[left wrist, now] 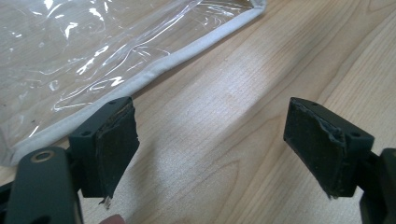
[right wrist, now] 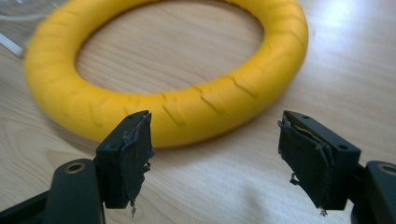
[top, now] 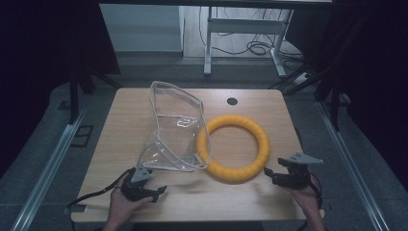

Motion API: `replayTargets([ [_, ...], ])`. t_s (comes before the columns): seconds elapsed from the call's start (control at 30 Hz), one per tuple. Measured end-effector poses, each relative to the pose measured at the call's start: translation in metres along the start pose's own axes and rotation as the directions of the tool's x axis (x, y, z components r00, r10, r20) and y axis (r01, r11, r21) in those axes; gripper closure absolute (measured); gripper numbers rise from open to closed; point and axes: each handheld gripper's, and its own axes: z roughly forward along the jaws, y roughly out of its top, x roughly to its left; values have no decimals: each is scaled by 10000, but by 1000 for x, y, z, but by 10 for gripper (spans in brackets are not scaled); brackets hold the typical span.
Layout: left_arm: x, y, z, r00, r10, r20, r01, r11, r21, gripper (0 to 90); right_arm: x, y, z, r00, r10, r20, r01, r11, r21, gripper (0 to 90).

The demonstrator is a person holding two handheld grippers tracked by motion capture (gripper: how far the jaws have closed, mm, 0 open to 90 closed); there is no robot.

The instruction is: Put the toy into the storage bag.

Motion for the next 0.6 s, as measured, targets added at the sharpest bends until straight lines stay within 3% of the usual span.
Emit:
replayTargets([
  [0.27, 0, 1, -1, 9999, -75, 80, 76, 9999, -83, 175, 8, 21, -2, 9968, -625, -492, 642, 9974, 323, 255],
  [0.6, 0, 1, 1, 10000, -39, 79, 39, 10000, -27, 175, 16, 45, 4, 9854, -1391, -982, 1473, 9857, 818, 253],
])
